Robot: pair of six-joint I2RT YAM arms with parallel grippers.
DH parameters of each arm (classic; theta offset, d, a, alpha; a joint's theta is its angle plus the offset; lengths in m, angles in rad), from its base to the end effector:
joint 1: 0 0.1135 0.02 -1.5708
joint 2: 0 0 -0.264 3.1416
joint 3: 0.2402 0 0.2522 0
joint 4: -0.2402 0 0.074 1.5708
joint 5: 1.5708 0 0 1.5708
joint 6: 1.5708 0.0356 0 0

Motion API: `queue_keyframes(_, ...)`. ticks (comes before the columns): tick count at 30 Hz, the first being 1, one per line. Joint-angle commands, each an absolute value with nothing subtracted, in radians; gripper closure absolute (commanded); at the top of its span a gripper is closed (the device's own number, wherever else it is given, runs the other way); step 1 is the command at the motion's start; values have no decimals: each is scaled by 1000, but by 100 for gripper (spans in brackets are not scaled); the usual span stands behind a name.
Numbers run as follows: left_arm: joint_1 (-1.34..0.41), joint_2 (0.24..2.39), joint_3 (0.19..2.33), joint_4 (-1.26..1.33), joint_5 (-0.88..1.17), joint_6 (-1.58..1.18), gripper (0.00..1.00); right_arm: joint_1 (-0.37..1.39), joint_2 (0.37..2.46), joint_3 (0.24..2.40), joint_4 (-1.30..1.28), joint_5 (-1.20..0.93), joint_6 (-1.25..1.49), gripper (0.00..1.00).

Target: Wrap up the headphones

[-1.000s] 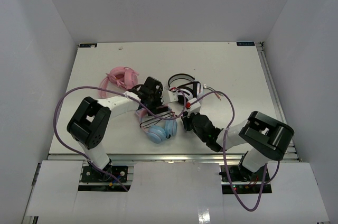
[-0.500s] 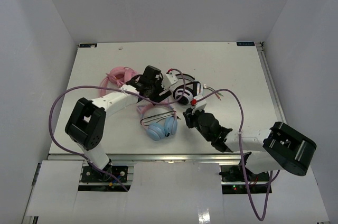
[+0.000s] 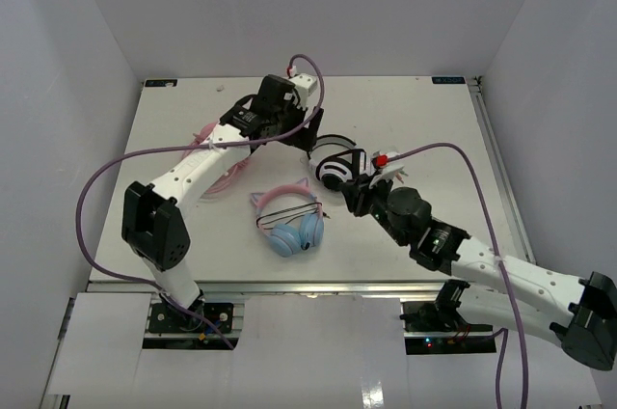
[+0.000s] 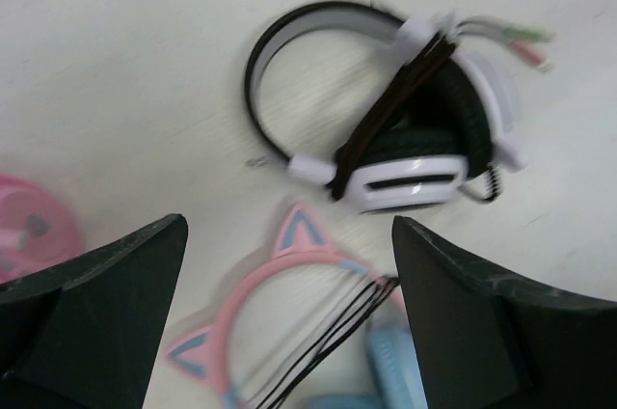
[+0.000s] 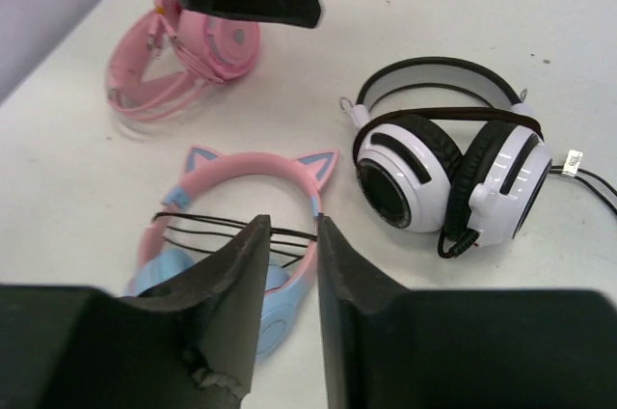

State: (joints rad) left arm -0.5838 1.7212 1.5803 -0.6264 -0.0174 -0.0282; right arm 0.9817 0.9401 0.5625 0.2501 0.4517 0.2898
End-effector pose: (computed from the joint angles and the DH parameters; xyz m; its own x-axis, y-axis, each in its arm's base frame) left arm 0.3252 -0.2141 0.3234 -0.5942 0.3588 -0.7198 0.5241 0.8516 -0.0082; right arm 0.1348 0.1737 0.2787 -0.2127 0.1444 -0.9664 -0.4661 0.8542 0.2303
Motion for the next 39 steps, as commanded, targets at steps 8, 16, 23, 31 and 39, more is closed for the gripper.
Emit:
queue_keyframes(8,-846,1276,1086,-120,-96,-397,2,977,729,787,-216,395,287,7)
queue_keyframes(16,-919,988,731,160,-184,-390,2,977,726,744,-137,434,262,10)
queue_keyframes(23,-1042,875,626,199,-324,-274,2,978,692,658,-54,465,304,10)
queue_keyframes(31,-1043,724,494,322,-368,-275,2,977,647,611,-29,538,308,10)
queue_keyframes(39,-1043,762,519,295,-402,-263,2,977,600,594,-25,545,291,10)
